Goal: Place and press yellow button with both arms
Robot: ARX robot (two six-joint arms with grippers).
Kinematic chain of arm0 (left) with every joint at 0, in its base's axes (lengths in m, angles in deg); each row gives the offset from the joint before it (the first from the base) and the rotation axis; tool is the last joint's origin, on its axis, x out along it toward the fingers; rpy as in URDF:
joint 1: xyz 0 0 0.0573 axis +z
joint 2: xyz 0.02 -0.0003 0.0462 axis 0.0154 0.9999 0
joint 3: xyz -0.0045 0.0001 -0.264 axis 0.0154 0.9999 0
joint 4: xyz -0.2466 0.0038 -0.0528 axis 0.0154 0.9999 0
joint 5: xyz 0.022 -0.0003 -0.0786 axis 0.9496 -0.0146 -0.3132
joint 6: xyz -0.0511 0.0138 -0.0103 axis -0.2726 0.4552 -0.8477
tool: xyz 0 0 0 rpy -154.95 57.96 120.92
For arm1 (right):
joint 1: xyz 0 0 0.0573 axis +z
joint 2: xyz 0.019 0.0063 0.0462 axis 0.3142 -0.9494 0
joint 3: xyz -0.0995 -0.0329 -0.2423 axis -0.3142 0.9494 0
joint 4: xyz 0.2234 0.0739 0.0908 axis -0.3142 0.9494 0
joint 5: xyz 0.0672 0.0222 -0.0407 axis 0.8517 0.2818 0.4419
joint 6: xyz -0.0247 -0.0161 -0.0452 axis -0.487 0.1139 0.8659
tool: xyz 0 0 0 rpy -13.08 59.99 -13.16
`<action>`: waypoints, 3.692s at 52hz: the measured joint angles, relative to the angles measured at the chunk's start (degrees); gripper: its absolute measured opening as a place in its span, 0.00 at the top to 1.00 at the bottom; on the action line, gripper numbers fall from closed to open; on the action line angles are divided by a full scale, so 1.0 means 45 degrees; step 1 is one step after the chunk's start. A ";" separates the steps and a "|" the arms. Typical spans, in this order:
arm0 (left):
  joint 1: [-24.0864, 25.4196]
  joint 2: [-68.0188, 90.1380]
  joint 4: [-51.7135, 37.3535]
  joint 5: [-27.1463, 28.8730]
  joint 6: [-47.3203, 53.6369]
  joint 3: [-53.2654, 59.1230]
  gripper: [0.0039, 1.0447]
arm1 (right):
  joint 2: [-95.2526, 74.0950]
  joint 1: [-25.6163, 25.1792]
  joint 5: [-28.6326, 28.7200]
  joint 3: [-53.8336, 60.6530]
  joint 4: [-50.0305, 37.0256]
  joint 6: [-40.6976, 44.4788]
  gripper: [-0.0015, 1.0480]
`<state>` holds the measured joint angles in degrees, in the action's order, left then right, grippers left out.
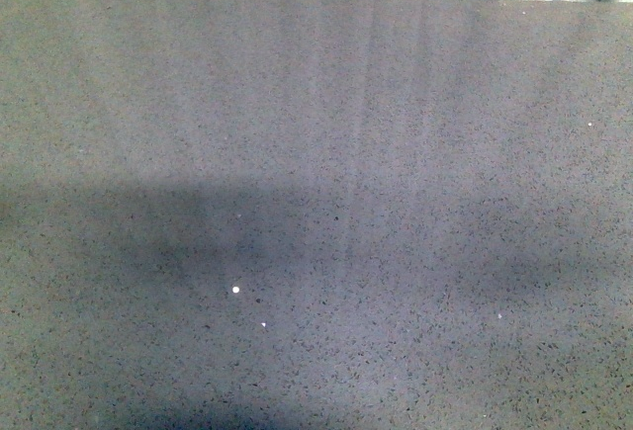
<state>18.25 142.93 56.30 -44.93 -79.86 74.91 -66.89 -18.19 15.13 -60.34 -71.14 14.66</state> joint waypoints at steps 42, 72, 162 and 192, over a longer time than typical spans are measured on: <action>0.3866 1.0059 -0.4721 0.0743 0.1035 -0.2511 0.09 | 0.0000 0.0000 0.0000 0.0000 0.0000 0.0000 0.09; 0.3886 1.1074 -0.5338 0.0811 0.1127 -0.2676 0.09 | 0.0000 0.0000 0.0000 0.0000 0.0000 0.0000 0.09; -0.9364 1.1910 -0.5989 0.5217 -0.1462 -0.3784 0.67 | 0.0000 0.0000 0.0000 0.0000 0.0000 0.0000 0.09; -0.9214 1.1414 -0.6062 0.5042 -0.2157 -0.3327 0.25 | 0.0000 0.0000 0.0000 0.0000 0.0000 0.0000 0.09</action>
<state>-23.21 194.29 29.02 -22.24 -89.57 59.94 -66.89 -18.19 15.13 -60.34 -71.14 14.66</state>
